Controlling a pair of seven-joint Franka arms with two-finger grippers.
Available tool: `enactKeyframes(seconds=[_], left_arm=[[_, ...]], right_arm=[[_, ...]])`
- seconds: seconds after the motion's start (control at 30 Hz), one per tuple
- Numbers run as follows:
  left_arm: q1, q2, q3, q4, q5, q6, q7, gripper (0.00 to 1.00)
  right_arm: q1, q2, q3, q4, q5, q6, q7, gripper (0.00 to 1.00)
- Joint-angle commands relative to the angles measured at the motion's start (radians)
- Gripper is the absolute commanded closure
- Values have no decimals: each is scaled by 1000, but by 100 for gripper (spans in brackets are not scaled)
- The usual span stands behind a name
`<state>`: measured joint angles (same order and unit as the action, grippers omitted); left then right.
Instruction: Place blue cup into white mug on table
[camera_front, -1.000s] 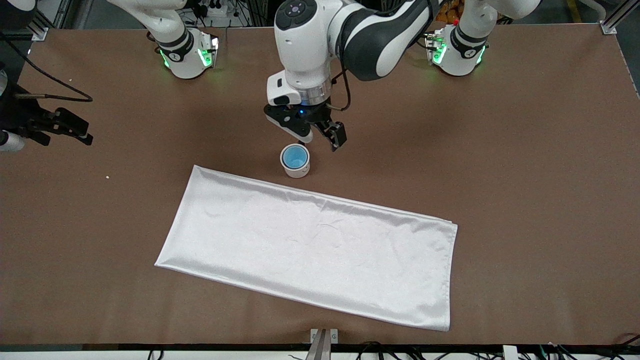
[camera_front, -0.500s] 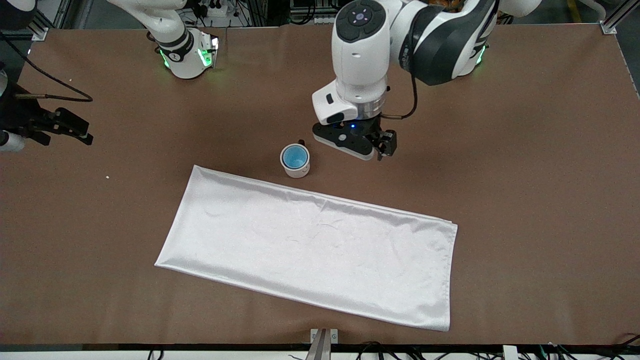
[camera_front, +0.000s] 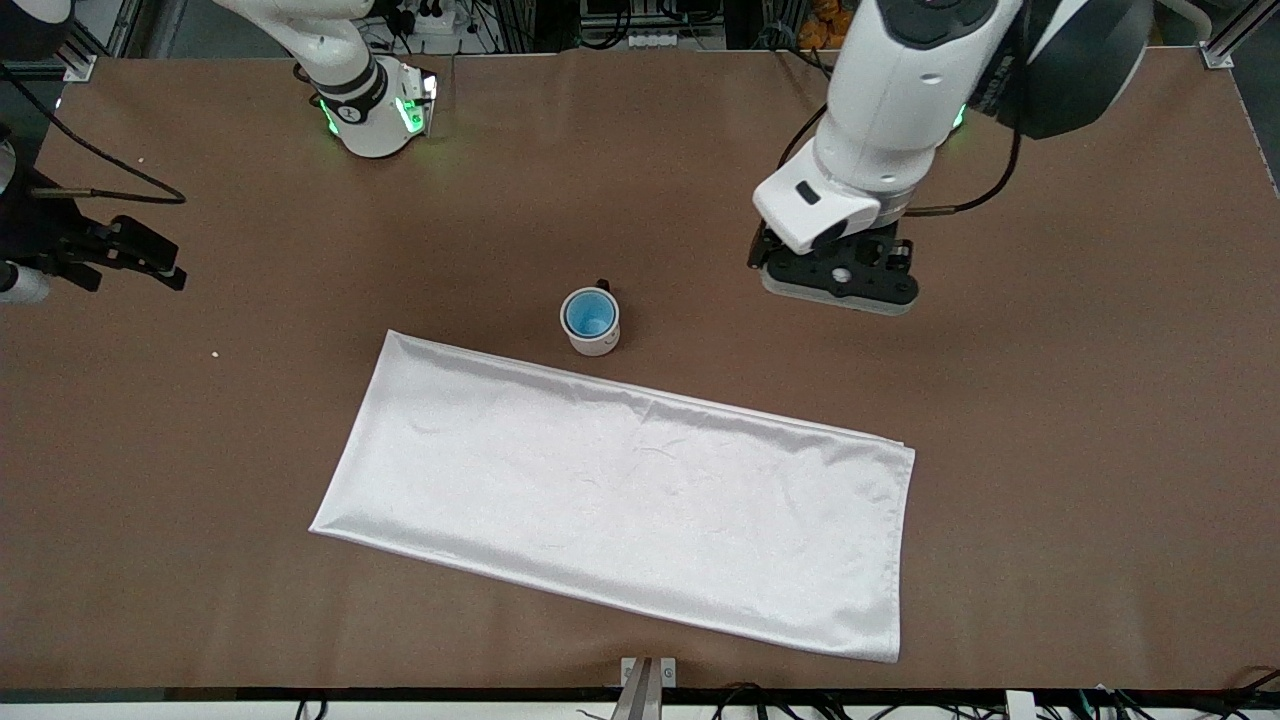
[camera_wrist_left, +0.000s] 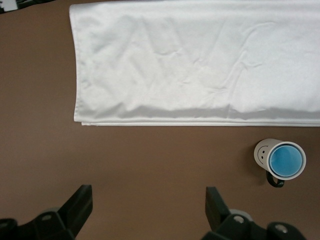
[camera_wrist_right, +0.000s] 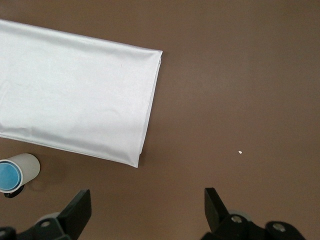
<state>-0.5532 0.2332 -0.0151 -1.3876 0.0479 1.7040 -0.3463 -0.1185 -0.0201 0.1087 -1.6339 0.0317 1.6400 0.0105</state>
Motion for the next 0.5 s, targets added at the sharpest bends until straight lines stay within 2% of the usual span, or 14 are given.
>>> enactKeyframes(seconds=[0.0, 0.13, 0.47], left_arm=[[36, -124, -11, -119, -30, 3, -40, 0], [65, -182, -11, -178, -31, 8, -80, 0], [163, -259, -12, -229, -62, -6, -102, 0]], right_arm=[[-12, 0, 9, 3, -9, -8, -7, 0], [-12, 2, 9, 5, -9, -8, -7, 0], [-12, 3, 12, 5, -7, -15, -11, 0]])
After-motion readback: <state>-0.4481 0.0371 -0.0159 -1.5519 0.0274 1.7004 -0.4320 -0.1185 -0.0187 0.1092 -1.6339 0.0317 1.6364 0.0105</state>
